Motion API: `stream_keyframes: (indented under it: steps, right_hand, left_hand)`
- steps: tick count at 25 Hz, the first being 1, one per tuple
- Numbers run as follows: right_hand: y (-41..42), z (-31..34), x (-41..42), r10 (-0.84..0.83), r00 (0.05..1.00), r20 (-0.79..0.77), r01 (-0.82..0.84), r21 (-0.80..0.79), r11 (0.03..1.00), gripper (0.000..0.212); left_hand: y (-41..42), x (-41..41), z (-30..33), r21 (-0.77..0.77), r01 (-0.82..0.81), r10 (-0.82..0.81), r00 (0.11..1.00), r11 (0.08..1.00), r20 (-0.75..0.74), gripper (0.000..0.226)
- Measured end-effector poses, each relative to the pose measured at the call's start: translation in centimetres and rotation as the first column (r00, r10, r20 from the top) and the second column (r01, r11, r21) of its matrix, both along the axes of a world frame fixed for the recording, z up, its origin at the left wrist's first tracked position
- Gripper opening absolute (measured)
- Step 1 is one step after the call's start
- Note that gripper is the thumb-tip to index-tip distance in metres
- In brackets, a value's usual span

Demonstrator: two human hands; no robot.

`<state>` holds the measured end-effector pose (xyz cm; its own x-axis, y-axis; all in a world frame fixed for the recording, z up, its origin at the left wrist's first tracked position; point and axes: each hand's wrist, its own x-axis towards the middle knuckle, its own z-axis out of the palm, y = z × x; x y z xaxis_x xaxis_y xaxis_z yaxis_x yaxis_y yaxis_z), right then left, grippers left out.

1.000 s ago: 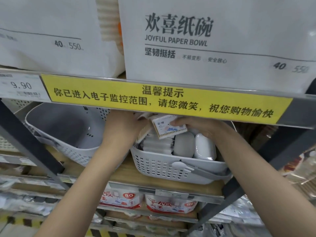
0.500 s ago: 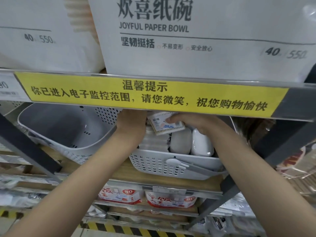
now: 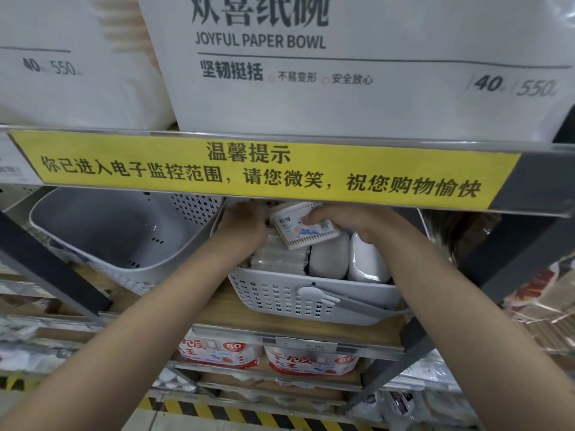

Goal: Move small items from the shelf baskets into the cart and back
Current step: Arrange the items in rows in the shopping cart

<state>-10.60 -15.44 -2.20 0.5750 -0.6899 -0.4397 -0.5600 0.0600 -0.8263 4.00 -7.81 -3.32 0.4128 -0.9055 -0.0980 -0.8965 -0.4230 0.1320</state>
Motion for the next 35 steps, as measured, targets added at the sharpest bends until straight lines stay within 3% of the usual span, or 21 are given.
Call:
stream_keyframes:
  steps: [5,9,13,17,20,24,27,31,35]
  right_hand:
    - [0.0,0.0,-0.1,-0.035,0.999,-0.003,0.035,0.007,0.999,0.032]
    - [-0.2,0.0,-0.3,-0.120,0.992,0.028,0.120,-0.011,0.993,0.033]
    - [-0.4,-0.1,-0.4,-0.170,0.985,0.041,0.171,-0.042,0.984,0.021]
    - [-0.5,-0.4,-0.4,-0.174,0.983,0.054,0.176,-0.030,0.984,0.030]
    - [-0.4,-0.4,-0.3,-0.120,0.990,0.071,0.123,-0.046,0.991,0.029]
    - [-0.7,-0.4,-0.3,-0.080,0.993,0.085,0.083,-0.040,0.996,0.030]
    - [-1.2,-1.0,0.1,-0.015,0.996,0.084,0.020,-0.066,0.998,0.029]
    - [-1.1,-0.9,0.6,0.179,0.981,0.076,-0.170,-0.112,0.979,0.015]
    - [-0.4,-0.3,2.2,0.363,0.921,0.139,-0.330,-0.214,0.920,0.028]
  left_hand:
    - [-0.1,-0.1,0.3,0.020,0.016,-0.015,1.000,1.000,-0.013,0.027]
    - [-0.3,0.6,-1.0,-0.192,0.050,-0.045,0.999,0.980,0.029,0.016]
    - [-0.5,0.7,-0.8,-0.130,0.022,-0.023,1.000,0.991,-0.003,0.004]
    - [-0.4,0.5,-0.7,-0.107,0.009,-0.012,1.000,0.994,-0.019,0.004]
    - [0.1,0.6,0.1,-0.159,0.047,-0.055,0.997,0.986,-0.048,0.009]
    - [2.1,2.5,2.5,-0.218,-0.072,0.040,0.988,0.973,-0.149,0.025]
    - [3.6,3.8,2.8,-0.370,-0.047,-0.009,0.989,0.928,-0.148,0.015]
    - [4.7,3.5,1.4,-0.438,0.050,-0.100,0.991,0.898,-0.094,0.035]
    - [4.8,4.1,1.1,-0.506,0.021,-0.090,0.990,0.862,-0.112,0.034]
